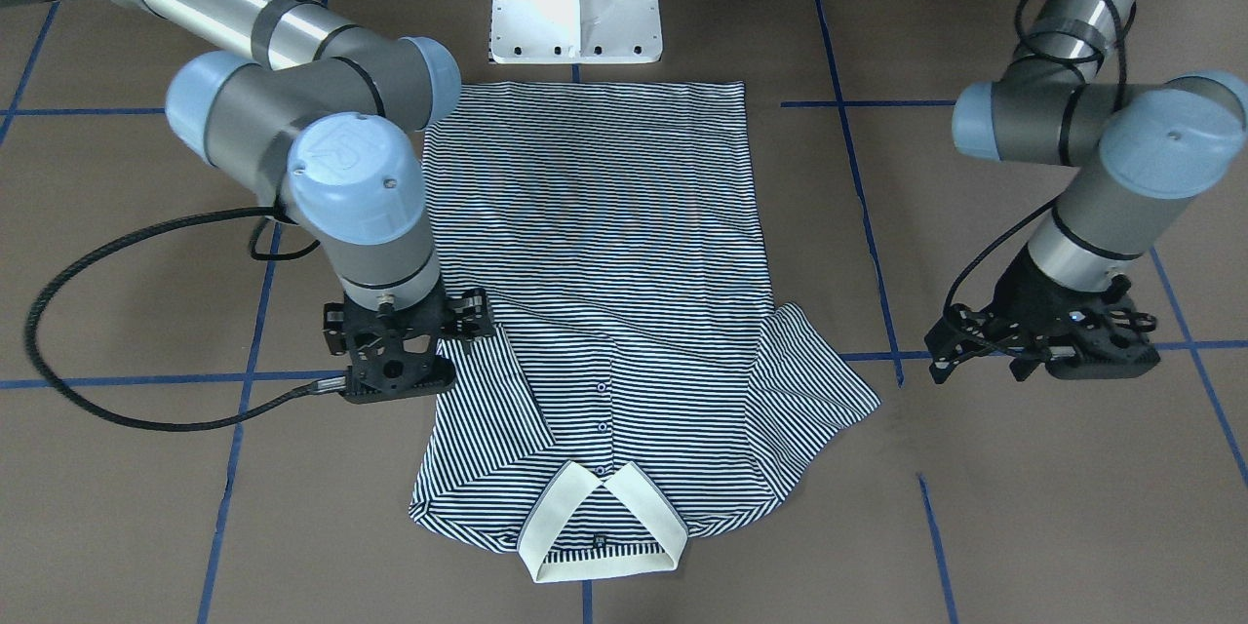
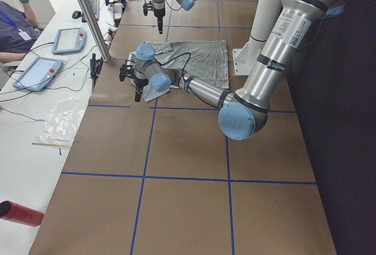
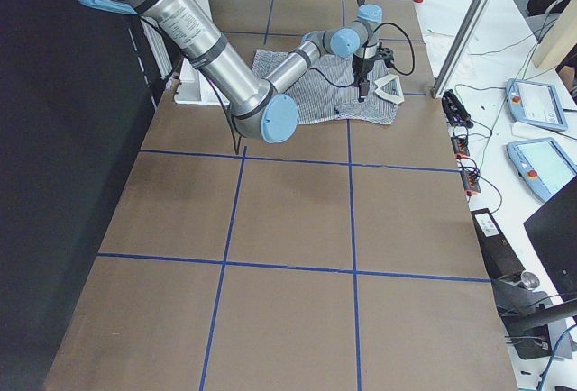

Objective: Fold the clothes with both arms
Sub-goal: 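Raise the right gripper away while the left gripper moves toward the other sleeve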

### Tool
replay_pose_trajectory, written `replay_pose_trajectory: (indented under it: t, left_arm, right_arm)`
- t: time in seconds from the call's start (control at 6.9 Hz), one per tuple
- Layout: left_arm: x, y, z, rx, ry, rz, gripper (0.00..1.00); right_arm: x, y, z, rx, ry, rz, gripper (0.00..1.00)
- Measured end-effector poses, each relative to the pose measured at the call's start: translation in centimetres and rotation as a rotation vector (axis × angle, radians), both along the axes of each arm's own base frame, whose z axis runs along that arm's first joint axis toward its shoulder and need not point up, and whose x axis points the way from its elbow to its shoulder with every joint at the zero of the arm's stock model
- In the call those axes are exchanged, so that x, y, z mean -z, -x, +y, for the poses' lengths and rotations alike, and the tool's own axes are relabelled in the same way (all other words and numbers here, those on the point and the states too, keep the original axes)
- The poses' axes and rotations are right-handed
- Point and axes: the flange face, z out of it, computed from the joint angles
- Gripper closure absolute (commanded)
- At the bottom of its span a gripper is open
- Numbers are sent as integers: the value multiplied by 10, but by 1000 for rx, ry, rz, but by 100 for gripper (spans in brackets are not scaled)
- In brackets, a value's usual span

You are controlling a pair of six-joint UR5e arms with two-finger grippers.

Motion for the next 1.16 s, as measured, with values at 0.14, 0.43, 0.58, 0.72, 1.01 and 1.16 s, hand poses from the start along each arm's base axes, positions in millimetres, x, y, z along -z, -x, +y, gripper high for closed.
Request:
replay_pose_trajectory:
  t: [0.14,0.43,0.58,0.72,1.01,1.16]
  left_arm:
    - [3,-34,8,31,19,0,0]
    - [-2,-80,15,77,30,14,0]
    - [-9,-93,9,85,29,22,1]
    - [-19,-102,4,86,27,25,1]
    - [-33,-108,1,90,15,18,4]
    - [-35,-110,1,88,12,15,7]
  right_arm:
    - [-21,-25,10,18,5,-3,0]
    - [-36,-57,16,20,8,-26,0]
    - [-37,-69,12,17,23,-45,0]
    - [-38,-78,7,12,36,-59,0]
    - [-38,-82,6,10,47,-68,0]
    - [-38,-82,6,12,50,-73,0]
